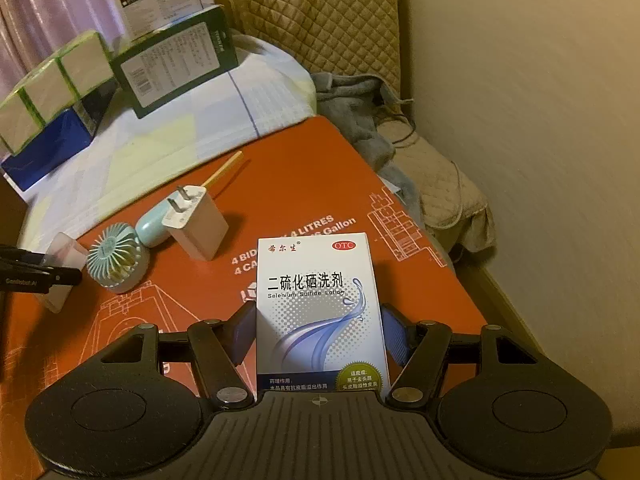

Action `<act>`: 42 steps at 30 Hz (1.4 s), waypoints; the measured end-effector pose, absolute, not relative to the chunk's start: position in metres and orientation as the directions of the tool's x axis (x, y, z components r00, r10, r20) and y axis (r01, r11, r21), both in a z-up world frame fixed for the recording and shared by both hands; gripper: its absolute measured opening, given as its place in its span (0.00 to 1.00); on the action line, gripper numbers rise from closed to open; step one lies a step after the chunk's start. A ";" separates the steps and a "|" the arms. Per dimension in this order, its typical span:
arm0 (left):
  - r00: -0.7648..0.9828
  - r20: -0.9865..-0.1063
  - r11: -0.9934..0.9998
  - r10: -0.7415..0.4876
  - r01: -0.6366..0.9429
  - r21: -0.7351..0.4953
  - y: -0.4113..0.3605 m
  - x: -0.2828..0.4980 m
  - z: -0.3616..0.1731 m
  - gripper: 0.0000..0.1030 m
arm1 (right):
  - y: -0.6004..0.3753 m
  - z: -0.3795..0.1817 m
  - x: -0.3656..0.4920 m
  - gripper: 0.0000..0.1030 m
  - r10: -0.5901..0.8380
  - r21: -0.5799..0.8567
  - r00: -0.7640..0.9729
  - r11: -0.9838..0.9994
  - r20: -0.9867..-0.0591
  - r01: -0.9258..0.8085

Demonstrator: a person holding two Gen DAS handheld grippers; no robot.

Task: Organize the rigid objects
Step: 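Grasp the clear plastic case with the left tool while the right tool holds the medicine box, then carry the clear case and medicine box over the cardboard box with both tools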

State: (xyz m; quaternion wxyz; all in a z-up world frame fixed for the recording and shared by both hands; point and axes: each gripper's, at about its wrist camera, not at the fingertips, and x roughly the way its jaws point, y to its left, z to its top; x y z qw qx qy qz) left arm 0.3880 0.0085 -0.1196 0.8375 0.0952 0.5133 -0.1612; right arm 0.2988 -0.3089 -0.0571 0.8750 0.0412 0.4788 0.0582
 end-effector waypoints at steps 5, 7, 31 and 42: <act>0.470 -0.862 0.949 -0.187 0.312 -0.036 0.017 0.378 -0.097 0.50 | -0.305 -0.050 0.297 0.60 0.146 0.123 0.548 0.989 -0.824 -0.078; 0.495 -0.849 0.954 -0.184 0.297 -0.033 0.018 0.373 -0.085 0.50 | -0.302 -0.045 0.297 0.60 0.150 0.122 0.555 0.989 -0.818 -0.087; 0.713 -0.699 0.996 -0.053 -0.009 -0.084 0.160 0.248 0.039 0.50 | -0.128 0.026 0.263 0.60 0.545 0.280 0.501 0.814 -0.672 -0.509; 0.711 -0.701 0.992 0.059 -0.118 -0.036 0.247 0.234 0.046 0.50 | 0.018 0.035 0.248 0.60 0.698 0.320 0.342 0.634 -0.630 -0.704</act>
